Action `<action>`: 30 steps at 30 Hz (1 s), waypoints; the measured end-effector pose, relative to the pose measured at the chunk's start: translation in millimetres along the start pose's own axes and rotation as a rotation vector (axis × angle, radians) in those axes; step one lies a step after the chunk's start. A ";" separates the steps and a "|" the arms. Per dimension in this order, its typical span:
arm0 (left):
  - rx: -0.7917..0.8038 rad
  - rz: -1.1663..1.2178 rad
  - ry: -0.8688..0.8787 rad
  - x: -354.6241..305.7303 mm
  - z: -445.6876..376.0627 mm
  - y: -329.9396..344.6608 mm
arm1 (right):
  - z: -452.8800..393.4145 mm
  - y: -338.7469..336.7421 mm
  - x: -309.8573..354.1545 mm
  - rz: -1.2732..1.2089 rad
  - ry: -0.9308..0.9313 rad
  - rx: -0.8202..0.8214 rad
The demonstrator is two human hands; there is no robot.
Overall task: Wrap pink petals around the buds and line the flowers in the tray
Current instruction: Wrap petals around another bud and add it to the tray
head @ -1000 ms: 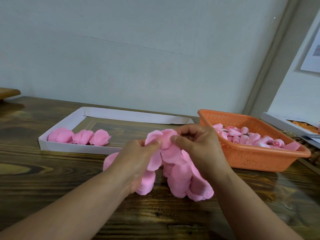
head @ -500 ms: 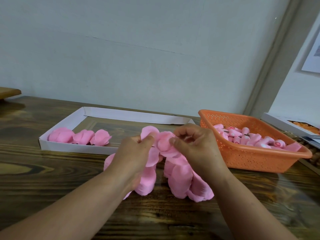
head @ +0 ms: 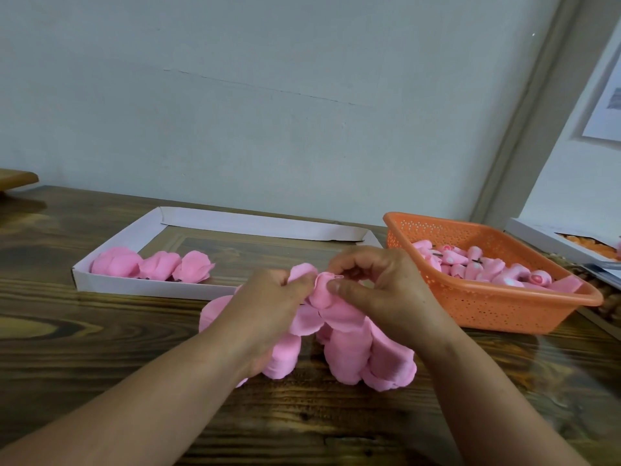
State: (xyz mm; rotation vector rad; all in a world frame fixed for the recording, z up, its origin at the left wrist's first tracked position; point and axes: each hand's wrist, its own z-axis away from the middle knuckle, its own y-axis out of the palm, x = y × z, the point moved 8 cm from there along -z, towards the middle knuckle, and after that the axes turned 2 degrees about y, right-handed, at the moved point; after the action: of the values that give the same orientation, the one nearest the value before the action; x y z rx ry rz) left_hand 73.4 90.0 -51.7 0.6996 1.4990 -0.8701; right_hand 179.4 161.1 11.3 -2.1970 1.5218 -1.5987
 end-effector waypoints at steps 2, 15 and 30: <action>0.043 -0.059 0.043 -1.7 -0.1 4.0 | -0.4 0.7 -0.9 0.018 0.013 0.005; 0.252 -0.006 0.045 -5.8 6.4 16.7 | 3.2 14.0 7.8 0.026 0.005 0.101; 0.198 0.282 -0.077 -7.8 4.1 9.2 | 1.4 -0.2 -9.6 -0.233 0.132 -0.051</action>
State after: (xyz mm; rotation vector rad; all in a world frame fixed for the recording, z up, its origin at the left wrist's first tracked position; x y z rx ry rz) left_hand 84.2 91.9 -45.1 0.9859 1.2194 -0.8242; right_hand 180.6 167.3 3.9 -2.4190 1.3937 -1.8234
